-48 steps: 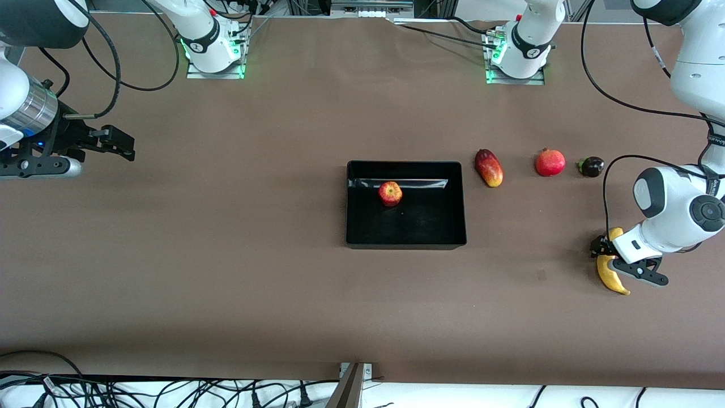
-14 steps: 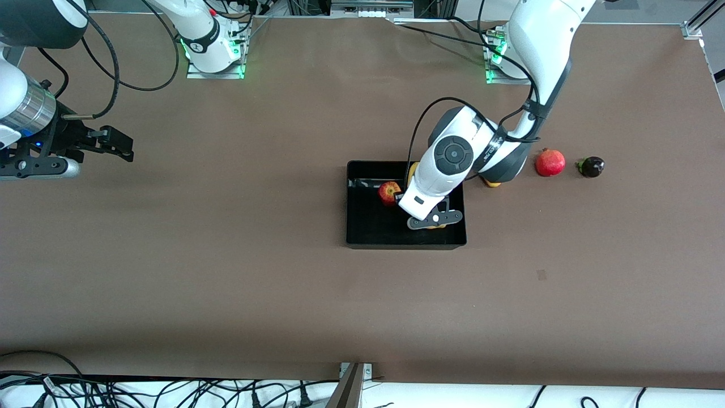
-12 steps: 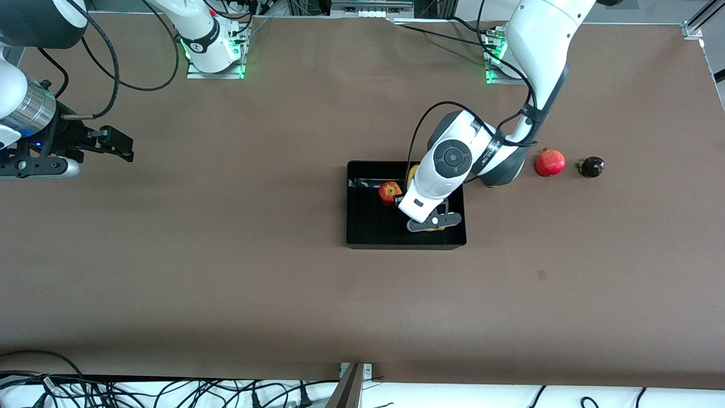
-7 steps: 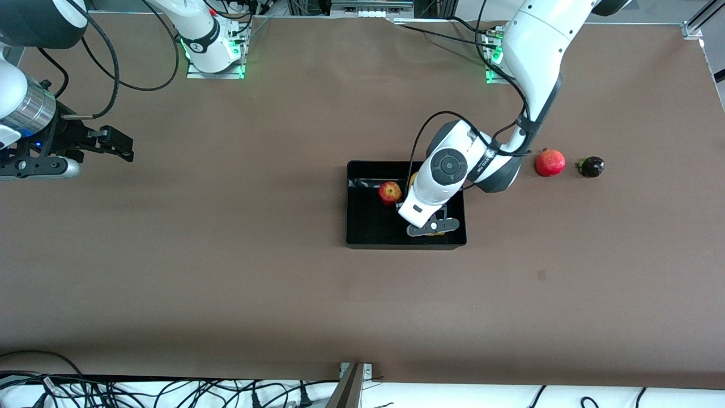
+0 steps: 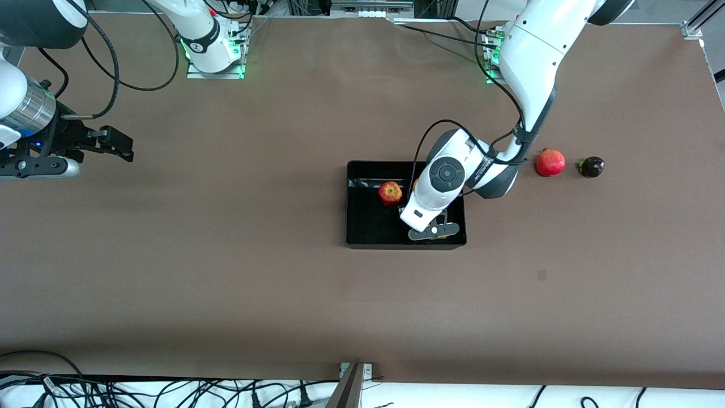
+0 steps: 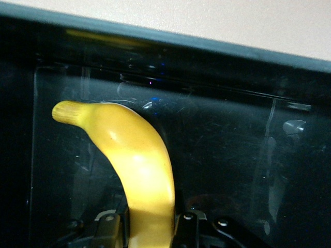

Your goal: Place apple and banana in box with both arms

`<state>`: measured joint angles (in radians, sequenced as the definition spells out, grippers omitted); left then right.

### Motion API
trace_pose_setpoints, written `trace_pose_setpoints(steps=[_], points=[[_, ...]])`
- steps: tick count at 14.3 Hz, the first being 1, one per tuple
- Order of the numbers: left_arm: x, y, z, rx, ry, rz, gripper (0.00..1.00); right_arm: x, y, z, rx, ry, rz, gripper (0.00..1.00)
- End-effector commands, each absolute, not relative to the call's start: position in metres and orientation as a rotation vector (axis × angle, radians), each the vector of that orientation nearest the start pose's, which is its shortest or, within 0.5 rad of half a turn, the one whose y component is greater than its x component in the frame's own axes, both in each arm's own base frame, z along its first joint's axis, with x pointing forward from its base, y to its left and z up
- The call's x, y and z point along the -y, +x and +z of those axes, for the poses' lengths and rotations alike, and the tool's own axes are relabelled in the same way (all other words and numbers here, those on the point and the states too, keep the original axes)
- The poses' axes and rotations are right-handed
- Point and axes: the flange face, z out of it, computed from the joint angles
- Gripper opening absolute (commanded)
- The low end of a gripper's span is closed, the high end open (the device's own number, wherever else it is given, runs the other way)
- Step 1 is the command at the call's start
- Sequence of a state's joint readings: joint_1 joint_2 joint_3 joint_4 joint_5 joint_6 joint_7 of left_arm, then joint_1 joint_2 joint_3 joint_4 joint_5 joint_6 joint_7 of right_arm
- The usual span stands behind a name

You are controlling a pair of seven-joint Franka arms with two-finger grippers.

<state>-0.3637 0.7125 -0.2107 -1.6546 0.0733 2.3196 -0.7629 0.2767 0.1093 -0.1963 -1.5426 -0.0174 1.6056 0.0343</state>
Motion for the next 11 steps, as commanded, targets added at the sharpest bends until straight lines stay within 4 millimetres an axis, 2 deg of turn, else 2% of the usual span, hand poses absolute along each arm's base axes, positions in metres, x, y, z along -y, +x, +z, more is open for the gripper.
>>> trace_pose_setpoints(steps=[1, 2, 4, 6, 8, 11], points=[[0.354, 0.581, 0.201, 0.287, -3.172, 0.093, 0.91, -0.049, 0.589, 0.585, 0.091, -3.186, 0.049, 1.00], [0.353, 0.582, 0.201, 0.288, -3.169, 0.095, 1.00, -0.049, 0.589, 0.585, 0.094, -3.185, 0.049, 1.00], [0.346, 0.585, 0.212, 0.311, -3.160, 0.102, 1.00, -0.050, 0.589, 0.585, 0.093, -3.184, 0.049, 1.00], [0.326, 0.595, 0.252, 0.353, -3.119, 0.135, 1.00, -0.049, 0.589, 0.585, 0.094, -3.185, 0.049, 1.00], [0.306, 0.599, 0.315, 0.381, -3.105, 0.168, 1.00, -0.050, 0.589, 0.585, 0.093, -3.184, 0.049, 1.00], [0.251, 0.610, 0.410, 0.369, -3.055, 0.277, 1.00, -0.049, 0.589, 0.585, 0.094, -3.185, 0.049, 1.00]])
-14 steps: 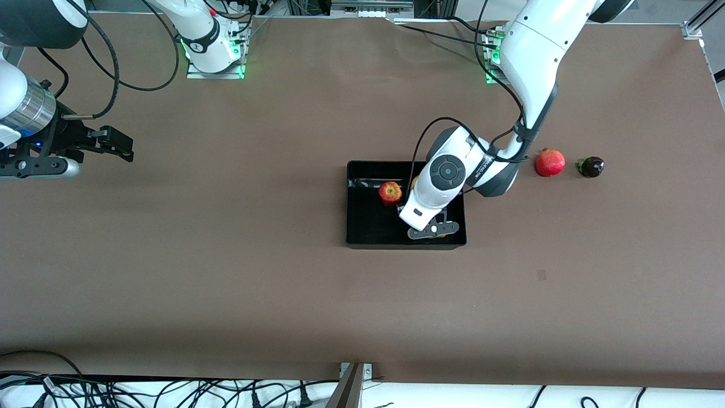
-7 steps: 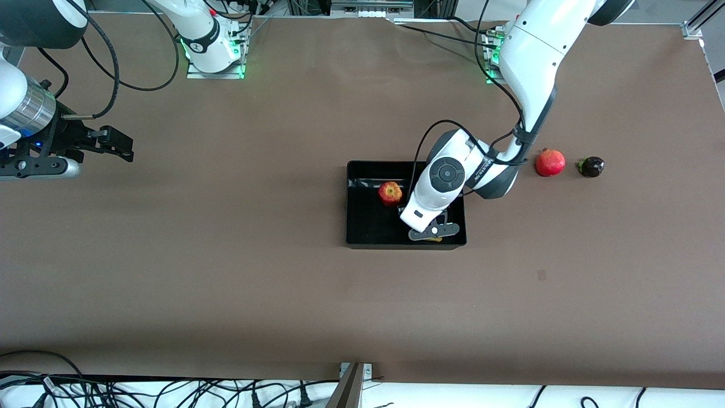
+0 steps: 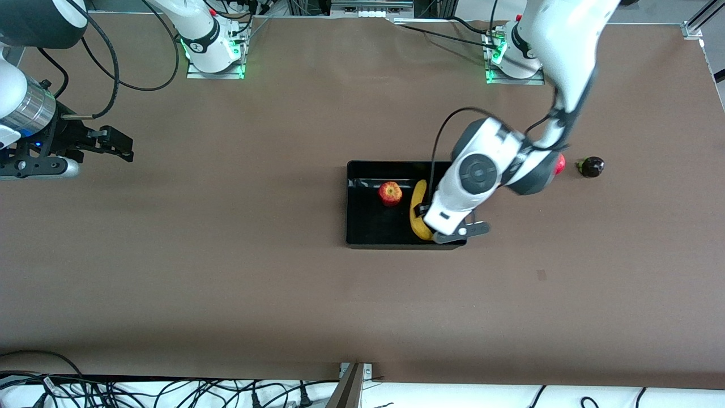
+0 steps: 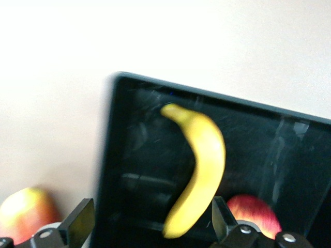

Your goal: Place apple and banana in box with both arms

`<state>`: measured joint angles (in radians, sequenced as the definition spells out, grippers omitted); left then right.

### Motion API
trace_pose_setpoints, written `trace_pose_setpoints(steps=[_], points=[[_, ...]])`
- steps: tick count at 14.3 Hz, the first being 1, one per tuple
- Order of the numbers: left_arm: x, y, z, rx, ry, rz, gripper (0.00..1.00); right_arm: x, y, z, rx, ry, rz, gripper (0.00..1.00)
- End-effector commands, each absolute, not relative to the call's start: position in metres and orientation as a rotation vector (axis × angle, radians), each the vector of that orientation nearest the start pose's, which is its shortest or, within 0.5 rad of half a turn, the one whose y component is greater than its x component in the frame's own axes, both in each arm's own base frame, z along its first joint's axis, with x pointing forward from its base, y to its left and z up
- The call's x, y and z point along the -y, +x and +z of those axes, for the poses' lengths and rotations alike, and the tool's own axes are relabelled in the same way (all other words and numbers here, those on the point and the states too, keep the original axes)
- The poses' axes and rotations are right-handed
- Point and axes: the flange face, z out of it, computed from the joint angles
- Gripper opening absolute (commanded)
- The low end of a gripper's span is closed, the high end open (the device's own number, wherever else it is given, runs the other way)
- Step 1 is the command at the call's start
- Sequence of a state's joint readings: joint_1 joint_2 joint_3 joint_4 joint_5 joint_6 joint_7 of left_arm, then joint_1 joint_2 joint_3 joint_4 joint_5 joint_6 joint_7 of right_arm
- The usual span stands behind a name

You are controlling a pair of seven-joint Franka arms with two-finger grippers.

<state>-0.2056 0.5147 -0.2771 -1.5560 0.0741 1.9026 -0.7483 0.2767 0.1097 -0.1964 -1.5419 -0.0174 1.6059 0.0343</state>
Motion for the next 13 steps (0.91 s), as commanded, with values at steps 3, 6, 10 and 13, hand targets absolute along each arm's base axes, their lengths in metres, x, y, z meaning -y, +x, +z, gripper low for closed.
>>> trace_pose_setpoints(steps=[3, 6, 10, 13], points=[[0.187, 0.605, 0.486, 0.299, -3.051, 0.285, 1.00, -0.049, 0.589, 0.585, 0.094, -3.185, 0.049, 1.00], [0.122, 0.586, 0.555, 0.153, -3.092, 0.254, 1.00, -0.049, 0.589, 0.585, 0.094, -3.185, 0.049, 1.00], [0.031, 0.565, 0.611, 0.019, -3.120, 0.189, 1.00, -0.049, 0.589, 0.585, 0.094, -3.185, 0.049, 1.00], [-0.003, 0.555, 0.631, -0.150, -3.123, 0.154, 1.00, -0.049, 0.589, 0.585, 0.094, -3.185, 0.049, 1.00]])
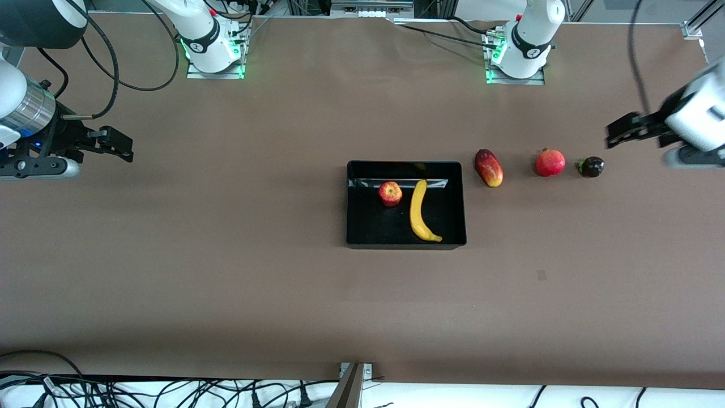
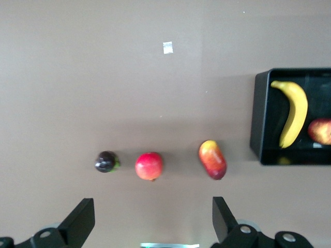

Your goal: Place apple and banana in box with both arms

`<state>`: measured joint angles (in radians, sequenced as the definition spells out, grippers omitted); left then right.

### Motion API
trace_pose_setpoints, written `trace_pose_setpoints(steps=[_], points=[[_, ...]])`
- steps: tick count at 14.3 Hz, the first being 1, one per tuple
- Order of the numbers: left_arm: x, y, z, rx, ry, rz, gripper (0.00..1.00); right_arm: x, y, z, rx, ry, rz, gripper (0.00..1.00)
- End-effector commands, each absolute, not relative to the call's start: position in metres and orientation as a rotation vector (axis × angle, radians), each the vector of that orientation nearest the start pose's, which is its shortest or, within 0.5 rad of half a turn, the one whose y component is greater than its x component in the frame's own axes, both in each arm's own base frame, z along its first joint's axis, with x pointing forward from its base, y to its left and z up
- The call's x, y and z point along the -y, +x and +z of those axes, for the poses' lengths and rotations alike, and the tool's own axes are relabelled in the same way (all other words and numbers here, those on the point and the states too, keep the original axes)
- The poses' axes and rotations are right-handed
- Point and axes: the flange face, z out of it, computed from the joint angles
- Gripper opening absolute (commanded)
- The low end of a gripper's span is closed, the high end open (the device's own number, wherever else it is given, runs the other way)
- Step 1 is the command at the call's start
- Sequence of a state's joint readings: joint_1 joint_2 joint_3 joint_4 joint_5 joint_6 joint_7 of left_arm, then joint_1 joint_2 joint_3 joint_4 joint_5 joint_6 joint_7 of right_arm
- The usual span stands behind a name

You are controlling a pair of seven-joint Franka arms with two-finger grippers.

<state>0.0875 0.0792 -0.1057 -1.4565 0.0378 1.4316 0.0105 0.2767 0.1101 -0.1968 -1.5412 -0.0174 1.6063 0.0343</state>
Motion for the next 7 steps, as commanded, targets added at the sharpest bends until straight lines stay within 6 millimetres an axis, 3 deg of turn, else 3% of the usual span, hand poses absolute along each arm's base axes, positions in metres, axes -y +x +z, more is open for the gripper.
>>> trace_pose_setpoints(steps=[1, 3, 7], points=[[-0.009, 0.556, 0.637, -0.132, -3.127, 0.133, 1.00, -0.049, 0.589, 0.585, 0.094, -3.185, 0.049, 1.00], [0.001, 0.557, 0.644, -0.159, -3.118, 0.104, 1.00, -0.049, 0.589, 0.585, 0.094, -3.185, 0.049, 1.00], [-0.008, 0.553, 0.651, -0.129, -3.122, 0.085, 1.00, -0.049, 0.589, 0.585, 0.094, -3.185, 0.049, 1.00]])
